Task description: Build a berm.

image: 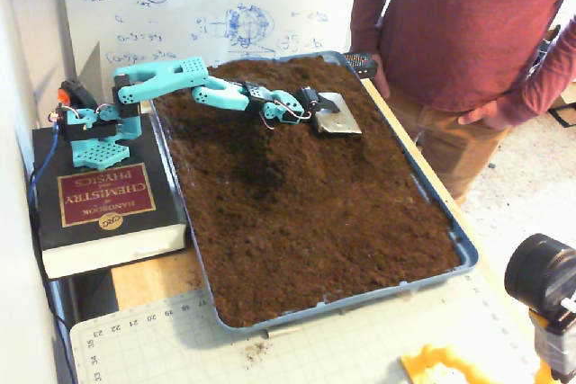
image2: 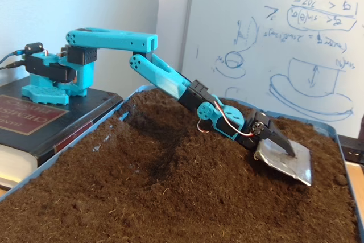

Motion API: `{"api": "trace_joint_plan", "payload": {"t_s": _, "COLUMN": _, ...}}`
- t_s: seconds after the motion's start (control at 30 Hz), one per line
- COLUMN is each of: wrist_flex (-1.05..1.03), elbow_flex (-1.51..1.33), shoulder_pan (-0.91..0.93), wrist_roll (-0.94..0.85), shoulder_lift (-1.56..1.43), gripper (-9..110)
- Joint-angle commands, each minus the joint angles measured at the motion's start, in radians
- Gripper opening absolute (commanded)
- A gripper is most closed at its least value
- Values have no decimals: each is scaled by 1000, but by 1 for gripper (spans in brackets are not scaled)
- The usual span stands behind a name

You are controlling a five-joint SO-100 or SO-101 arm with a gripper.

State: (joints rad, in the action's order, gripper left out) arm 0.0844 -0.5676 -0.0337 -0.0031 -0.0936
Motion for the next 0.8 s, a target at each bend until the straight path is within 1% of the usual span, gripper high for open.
{"api": "trace_joint_plan", "payload": {"t_s": 0.0, "wrist_flex": -225, "elbow_flex": 35, "shoulder_pan": 15, "wrist_roll": -8, "shoulder_lift": -112, "gripper": 0}}
{"api": "trace_joint_plan", "payload": {"t_s": 0.2, "wrist_flex": -624, "elbow_flex": 35, "shoulder_pan": 14, "wrist_roll": -11, "shoulder_lift": -232, "gripper": 0}}
{"api": "trace_joint_plan", "payload": {"t_s": 0.4, "wrist_flex": -948, "elbow_flex": 35, "shoulder_pan": 12, "wrist_roll": -12, "shoulder_lift": -328, "gripper": 0}}
{"api": "trace_joint_plan", "payload": {"t_s": 0.57, "wrist_flex": -1129, "elbow_flex": 34, "shoulder_pan": 12, "wrist_roll": -14, "shoulder_lift": -397, "gripper": 0}}
{"api": "trace_joint_plan", "payload": {"t_s": 0.77, "wrist_flex": -1279, "elbow_flex": 32, "shoulder_pan": 12, "wrist_roll": -14, "shoulder_lift": -460, "gripper": 0}}
